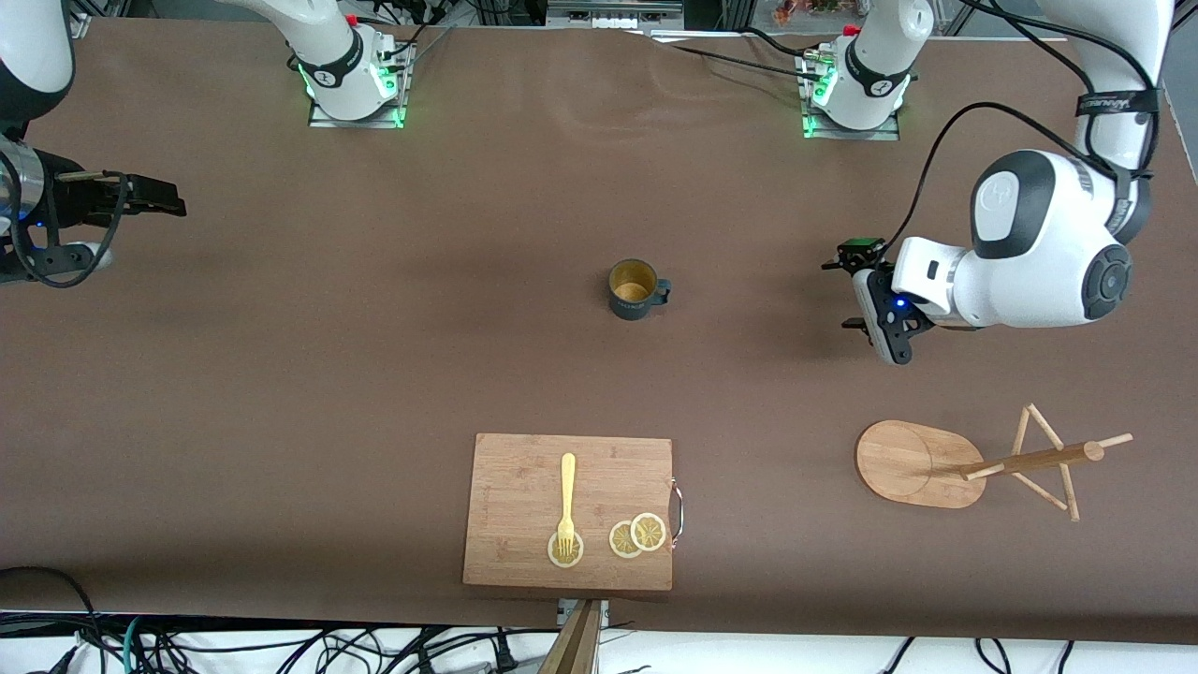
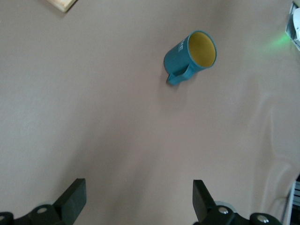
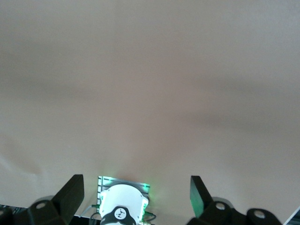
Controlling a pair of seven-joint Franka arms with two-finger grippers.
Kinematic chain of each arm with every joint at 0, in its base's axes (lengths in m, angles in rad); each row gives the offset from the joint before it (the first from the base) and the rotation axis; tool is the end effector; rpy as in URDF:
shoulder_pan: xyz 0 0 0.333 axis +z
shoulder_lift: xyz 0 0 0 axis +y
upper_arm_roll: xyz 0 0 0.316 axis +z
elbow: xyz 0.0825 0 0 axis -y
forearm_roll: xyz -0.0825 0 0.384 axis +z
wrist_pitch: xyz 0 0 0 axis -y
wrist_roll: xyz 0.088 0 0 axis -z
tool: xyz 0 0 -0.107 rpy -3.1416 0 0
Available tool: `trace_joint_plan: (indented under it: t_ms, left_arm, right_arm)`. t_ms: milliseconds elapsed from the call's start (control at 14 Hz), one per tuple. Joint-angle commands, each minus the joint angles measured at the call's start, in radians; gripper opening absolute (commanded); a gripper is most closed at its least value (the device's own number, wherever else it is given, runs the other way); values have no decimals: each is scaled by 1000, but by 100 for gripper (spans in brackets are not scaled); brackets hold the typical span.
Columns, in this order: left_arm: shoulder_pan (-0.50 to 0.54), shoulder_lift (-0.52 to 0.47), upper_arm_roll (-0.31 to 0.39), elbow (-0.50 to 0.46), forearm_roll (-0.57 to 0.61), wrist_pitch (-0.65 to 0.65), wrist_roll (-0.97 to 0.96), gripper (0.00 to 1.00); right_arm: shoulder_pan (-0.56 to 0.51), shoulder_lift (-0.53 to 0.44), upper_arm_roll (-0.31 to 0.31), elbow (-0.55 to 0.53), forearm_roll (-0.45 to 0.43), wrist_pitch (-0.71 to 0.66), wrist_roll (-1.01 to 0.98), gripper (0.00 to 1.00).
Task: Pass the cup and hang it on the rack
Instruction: 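Set the mug down, release it while the left gripper approaches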
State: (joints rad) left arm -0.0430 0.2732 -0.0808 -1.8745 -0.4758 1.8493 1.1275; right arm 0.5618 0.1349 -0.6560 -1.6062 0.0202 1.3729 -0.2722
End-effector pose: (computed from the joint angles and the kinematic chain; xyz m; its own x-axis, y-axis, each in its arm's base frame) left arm 0.5804 -0.1063 0.3552 0.5341 -0.8145 0.2265 -0.7947 -0.3921 0.4634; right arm 0.5543 -0.0308 0.5344 0.9271 0.1633 -0.3375 0.1629 -0.9862 -0.0297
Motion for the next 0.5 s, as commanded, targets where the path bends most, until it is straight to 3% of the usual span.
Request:
trace_joint_plan:
  t_ms: [0, 285, 427]
  left_arm:
    - [-20, -54, 7, -148, -127, 140, 183, 100]
    - [-51, -60, 6, -296, -377, 325, 433, 100]
    - [-58, -57, 6, -333, -513, 367, 552, 100]
  right_arm:
    - [21, -40, 9, -30, -48, -58, 22, 100]
    - [24, -237, 19, -280, -101, -46, 67, 100]
    - [24, -277, 41, -336, -111, -15, 68, 100]
